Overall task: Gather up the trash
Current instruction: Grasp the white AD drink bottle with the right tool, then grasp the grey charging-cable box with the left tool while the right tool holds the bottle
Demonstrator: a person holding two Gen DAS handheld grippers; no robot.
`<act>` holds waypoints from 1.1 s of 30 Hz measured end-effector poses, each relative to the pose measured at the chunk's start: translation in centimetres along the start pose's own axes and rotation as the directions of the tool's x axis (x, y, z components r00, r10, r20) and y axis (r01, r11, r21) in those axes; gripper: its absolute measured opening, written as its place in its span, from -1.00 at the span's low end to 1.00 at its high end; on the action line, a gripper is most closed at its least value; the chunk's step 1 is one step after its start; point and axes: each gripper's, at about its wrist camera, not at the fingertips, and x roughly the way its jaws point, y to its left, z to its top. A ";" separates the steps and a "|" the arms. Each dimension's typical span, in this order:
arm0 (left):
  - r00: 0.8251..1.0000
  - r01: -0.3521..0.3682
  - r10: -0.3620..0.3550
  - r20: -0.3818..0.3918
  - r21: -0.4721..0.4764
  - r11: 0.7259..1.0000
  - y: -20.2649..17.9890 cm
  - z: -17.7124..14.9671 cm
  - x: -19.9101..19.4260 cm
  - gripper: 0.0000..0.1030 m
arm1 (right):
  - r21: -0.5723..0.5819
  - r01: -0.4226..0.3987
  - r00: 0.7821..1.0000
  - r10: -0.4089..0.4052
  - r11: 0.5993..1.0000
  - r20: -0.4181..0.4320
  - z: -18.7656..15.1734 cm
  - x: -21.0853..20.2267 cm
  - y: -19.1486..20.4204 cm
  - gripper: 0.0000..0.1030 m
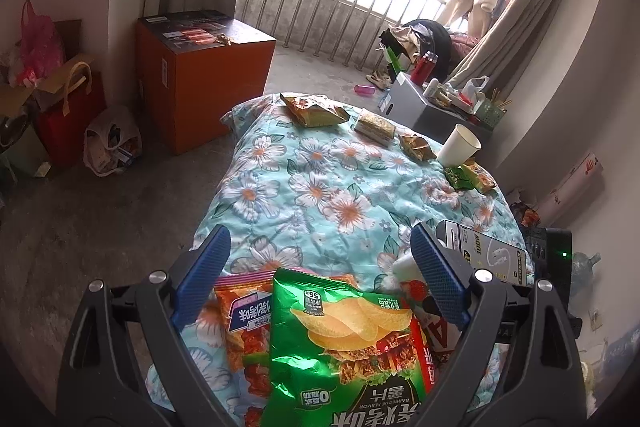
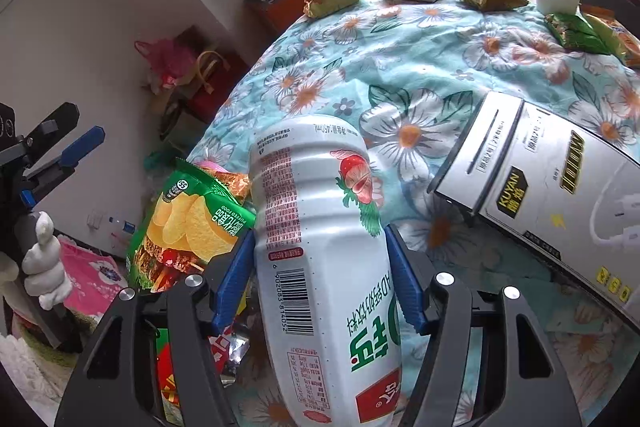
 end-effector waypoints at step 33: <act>0.799 0.580 -0.392 -0.455 0.416 0.700 -29.3 -1.4 13.4 0.69 | 0.589 -0.504 0.732 -0.050 0.632 0.679 -22.3 -18.9 -19.8 0.21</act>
